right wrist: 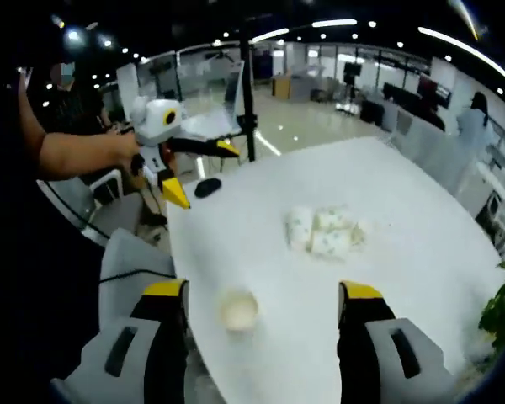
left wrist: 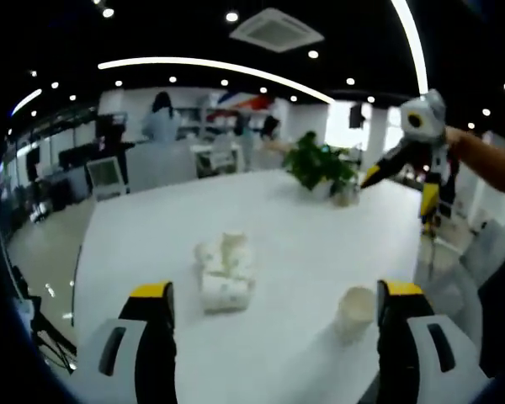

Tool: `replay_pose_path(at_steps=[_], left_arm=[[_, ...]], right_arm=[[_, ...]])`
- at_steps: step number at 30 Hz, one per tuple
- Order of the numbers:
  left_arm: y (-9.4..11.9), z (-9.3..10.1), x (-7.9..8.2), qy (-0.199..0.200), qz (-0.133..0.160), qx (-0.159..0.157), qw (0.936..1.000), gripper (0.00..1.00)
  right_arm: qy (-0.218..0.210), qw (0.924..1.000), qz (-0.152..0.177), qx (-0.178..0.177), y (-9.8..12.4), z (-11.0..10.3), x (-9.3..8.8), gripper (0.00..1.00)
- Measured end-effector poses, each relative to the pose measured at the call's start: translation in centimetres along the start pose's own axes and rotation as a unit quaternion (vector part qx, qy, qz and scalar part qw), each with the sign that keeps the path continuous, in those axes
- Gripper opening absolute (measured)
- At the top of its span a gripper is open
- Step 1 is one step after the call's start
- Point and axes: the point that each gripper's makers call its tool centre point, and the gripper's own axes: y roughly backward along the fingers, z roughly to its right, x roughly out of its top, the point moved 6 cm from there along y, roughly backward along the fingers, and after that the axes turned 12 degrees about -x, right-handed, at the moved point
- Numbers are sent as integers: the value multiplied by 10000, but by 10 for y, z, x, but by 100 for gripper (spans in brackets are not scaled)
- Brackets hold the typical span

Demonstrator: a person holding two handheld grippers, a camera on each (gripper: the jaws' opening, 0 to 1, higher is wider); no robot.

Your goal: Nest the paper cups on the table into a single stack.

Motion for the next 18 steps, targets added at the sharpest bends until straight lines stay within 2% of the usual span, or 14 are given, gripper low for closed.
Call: replay_pose_path(at_steps=[3, 7, 12, 18], left_arm=[[-3, 11, 6, -22, 88, 193, 9998, 99], [-4, 20, 5, -30, 86, 401, 9992, 99], [-4, 26, 1, -54, 169, 594, 9981, 99], [-2, 26, -3, 107, 343, 821, 9960, 99]], right_arm=[[-139, 9987, 464, -182, 13, 15, -7, 72], [-343, 9947, 927, -286, 24, 30, -17, 79], [-355, 9914, 1221, -312, 27, 42, -34, 84], [-579, 9882, 1372, -368, 29, 48, -56, 94]])
